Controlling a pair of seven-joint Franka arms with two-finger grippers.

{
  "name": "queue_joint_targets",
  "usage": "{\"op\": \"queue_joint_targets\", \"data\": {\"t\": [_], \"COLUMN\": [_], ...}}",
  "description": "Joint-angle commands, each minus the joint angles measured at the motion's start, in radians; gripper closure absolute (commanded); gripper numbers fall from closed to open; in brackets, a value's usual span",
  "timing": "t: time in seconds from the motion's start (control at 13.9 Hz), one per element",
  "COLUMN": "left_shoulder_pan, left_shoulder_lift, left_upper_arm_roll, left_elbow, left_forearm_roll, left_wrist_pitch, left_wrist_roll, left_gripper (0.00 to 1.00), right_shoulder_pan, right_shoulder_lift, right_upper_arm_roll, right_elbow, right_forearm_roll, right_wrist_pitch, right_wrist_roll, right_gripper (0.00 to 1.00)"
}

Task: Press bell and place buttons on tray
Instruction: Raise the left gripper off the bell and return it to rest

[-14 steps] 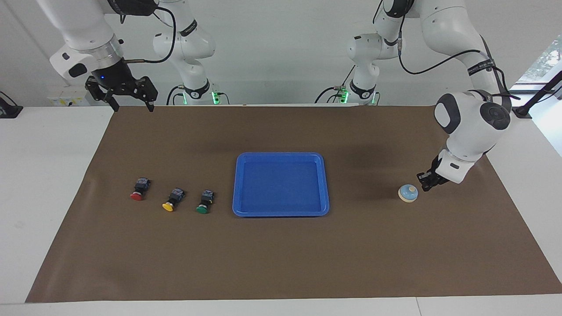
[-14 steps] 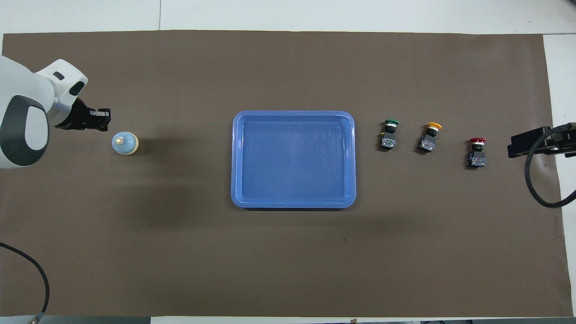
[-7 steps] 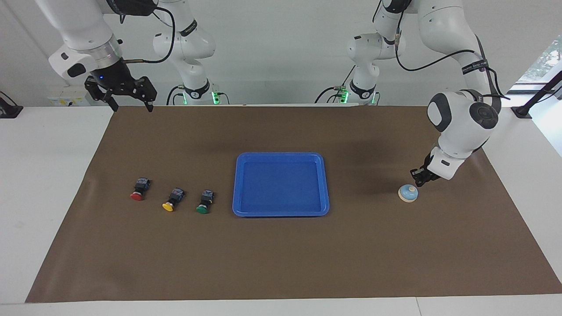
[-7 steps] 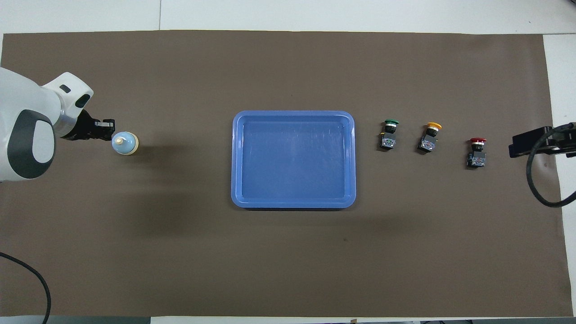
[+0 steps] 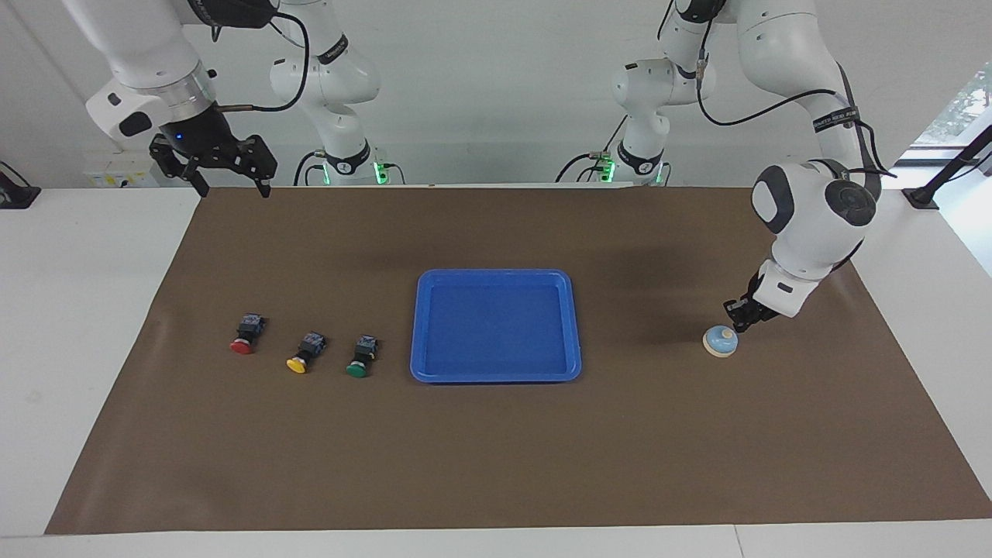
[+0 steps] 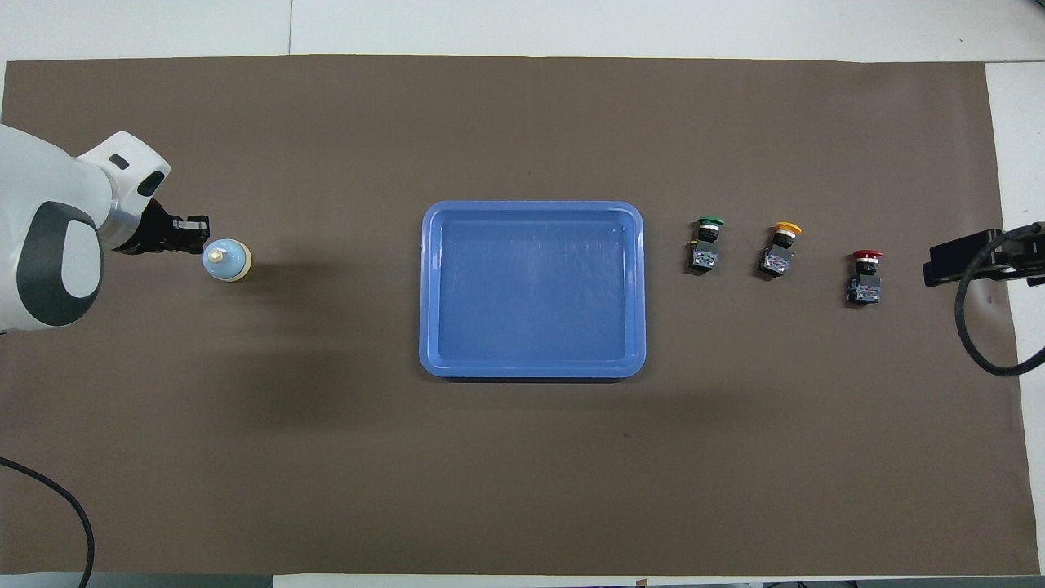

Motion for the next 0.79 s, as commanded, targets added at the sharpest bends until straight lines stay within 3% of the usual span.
{"op": "queue_joint_targets", "data": {"t": [0.0,0.43,0.65,0.72], "left_shoulder_pan": [0.004,-0.002,-0.005,-0.005], "left_shoulder_lift": [-0.005,0.041,0.060,0.060], "left_upper_arm_roll": [-0.002,0.000,0.001,0.001], "left_elbow": [-0.039,-0.050,-0.143,-0.130], "left_forearm_roll": [0.002,0.000,0.000,0.000], "left_wrist_pitch": [0.057,0.118,0.259,0.241], "left_wrist_roll": [-0.003,-0.003,-0.007,-0.006], "left_gripper": [1.00,1.00,1.00,1.00], "right_shoulder_pan": [-0.014,-0.016,-0.017,-0.019], "right_shoulder_lift": [-0.002,-0.002,-0.002,-0.002], "right_upper_arm_roll": [0.010,0.010,0.010,0.010], "right_elbow": [0.003,0.003,0.003,0.003], "right_forearm_roll": [-0.005,-0.005,-0.005,-0.005], "right_wrist_pitch": [-0.010,-0.010,-0.010,-0.010], "right_wrist_roll": [-0.023,-0.023,-0.023,-0.023], "right_gripper": [0.00,0.00,0.00,0.00]}}
